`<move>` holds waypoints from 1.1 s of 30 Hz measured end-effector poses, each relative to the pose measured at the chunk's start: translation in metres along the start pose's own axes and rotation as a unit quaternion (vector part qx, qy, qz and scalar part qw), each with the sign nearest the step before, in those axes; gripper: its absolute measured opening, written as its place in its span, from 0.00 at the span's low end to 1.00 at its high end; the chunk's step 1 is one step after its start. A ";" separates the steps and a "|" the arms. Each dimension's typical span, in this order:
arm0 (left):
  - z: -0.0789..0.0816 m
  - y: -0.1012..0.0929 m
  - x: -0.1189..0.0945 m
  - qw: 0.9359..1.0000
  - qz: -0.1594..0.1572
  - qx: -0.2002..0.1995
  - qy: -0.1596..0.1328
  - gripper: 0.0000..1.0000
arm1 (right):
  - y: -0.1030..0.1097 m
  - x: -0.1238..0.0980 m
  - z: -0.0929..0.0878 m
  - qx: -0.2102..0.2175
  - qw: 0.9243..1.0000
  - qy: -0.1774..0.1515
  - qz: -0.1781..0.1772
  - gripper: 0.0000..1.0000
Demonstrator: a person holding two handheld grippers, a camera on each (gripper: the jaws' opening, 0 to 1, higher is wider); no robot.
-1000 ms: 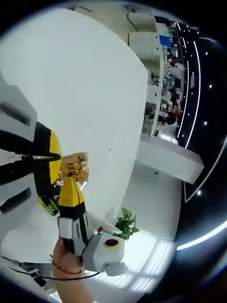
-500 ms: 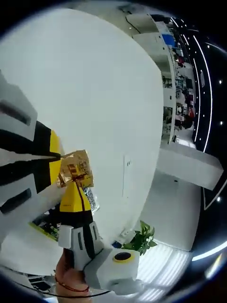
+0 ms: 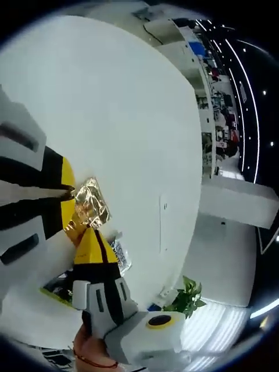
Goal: Arrange the skincare products in the storage area until every visible bottle or jar stands upright without overlapping.
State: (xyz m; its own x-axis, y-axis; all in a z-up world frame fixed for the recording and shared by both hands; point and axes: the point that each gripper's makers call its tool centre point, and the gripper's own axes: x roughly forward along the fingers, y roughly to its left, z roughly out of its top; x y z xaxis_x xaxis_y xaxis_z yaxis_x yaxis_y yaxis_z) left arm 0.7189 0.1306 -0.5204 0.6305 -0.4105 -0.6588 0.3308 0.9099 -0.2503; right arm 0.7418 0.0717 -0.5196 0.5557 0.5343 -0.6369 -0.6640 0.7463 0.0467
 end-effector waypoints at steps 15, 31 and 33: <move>0.095 0.005 -0.108 0.975 0.069 0.038 -0.208 0.35 | 0.013 -0.054 0.061 -0.027 0.990 -0.138 0.004 0.15; 0.043 -0.006 -0.260 0.910 0.114 0.074 -0.392 0.45 | 0.073 -0.212 0.058 -0.006 0.947 -0.308 0.089 0.23; 0.033 -0.005 -0.267 0.906 0.120 0.081 -0.398 0.47 | 0.065 -0.227 0.057 -0.003 0.945 -0.316 0.083 0.24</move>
State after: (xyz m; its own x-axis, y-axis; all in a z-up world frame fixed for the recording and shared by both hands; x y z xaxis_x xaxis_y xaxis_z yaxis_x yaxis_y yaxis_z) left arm 0.5719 0.2340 -0.3197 0.9832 -0.1733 0.0568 0.1745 0.9845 -0.0180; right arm 0.6009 0.0220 -0.3278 0.6304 0.7756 -0.0336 -0.7699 0.6301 0.1010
